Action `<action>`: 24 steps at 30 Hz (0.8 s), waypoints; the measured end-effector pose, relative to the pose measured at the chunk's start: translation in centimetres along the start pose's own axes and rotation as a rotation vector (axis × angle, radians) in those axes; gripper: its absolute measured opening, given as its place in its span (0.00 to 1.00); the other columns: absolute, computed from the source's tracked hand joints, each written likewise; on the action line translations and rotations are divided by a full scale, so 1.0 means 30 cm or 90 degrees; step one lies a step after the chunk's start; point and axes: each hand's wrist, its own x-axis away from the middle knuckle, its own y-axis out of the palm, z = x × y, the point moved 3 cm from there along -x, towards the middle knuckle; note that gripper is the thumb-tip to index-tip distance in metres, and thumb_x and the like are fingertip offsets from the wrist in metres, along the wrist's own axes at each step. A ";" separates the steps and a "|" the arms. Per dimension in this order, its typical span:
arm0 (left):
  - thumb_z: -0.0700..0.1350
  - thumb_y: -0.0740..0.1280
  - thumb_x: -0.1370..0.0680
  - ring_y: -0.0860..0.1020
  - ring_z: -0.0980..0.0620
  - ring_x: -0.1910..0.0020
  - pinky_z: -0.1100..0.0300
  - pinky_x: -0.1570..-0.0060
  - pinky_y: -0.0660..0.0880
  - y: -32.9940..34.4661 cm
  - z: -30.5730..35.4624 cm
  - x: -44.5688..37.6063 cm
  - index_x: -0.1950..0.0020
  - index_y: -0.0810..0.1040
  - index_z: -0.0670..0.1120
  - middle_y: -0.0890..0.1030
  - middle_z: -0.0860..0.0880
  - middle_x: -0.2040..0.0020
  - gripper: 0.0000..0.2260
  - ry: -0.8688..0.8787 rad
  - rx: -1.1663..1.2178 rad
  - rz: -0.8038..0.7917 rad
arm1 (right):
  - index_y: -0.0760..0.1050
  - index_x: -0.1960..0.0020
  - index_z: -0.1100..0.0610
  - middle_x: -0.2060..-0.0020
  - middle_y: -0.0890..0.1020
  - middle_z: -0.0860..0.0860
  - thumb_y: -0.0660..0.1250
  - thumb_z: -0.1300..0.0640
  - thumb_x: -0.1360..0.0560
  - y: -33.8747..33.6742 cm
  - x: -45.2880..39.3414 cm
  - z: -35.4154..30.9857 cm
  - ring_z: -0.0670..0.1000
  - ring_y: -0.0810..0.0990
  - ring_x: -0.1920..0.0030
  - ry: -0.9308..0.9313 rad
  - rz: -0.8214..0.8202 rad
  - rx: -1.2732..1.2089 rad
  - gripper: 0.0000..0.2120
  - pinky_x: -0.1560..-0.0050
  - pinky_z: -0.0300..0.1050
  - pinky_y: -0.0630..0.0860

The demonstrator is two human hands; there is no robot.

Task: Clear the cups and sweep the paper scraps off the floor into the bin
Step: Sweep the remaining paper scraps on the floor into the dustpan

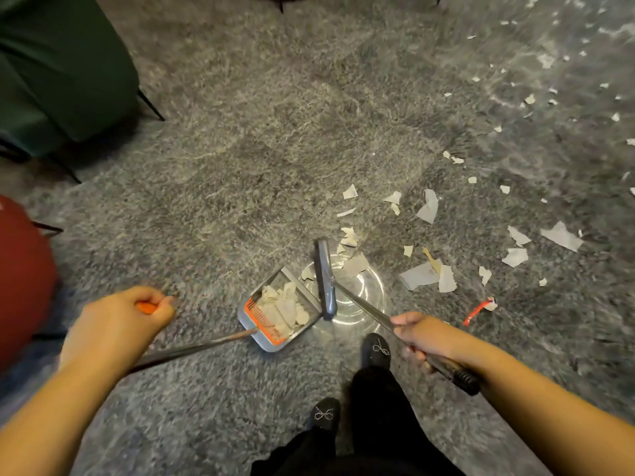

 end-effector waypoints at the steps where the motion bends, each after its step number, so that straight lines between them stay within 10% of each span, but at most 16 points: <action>1: 0.55 0.72 0.26 0.79 0.40 0.62 0.51 0.60 0.76 -0.008 -0.007 0.005 0.67 0.77 0.56 0.81 0.47 0.66 0.10 -0.009 -0.007 0.007 | 0.64 0.37 0.49 0.71 0.68 0.55 0.55 0.60 0.18 -0.005 -0.014 -0.027 0.45 0.64 0.82 0.006 -0.016 0.010 0.12 0.81 0.33 0.63; 14: 0.67 0.61 0.36 0.78 0.41 0.68 0.47 0.63 0.79 0.040 -0.169 0.202 0.60 0.78 0.63 0.79 0.49 0.70 0.13 -0.295 0.089 0.115 | 0.65 0.31 0.50 0.70 0.70 0.54 0.58 0.59 0.18 -0.045 -0.280 -0.334 0.45 0.66 0.80 0.025 -0.140 0.137 0.16 0.81 0.34 0.64; 24: 0.67 0.62 0.36 0.75 0.42 0.65 0.40 0.55 0.76 0.071 -0.117 0.350 0.63 0.75 0.50 0.77 0.45 0.66 0.20 -0.410 0.234 0.114 | 0.67 0.33 0.52 0.70 0.71 0.55 0.56 0.62 0.18 -0.067 -0.489 -0.446 0.45 0.65 0.81 0.048 -0.184 0.150 0.15 0.82 0.35 0.65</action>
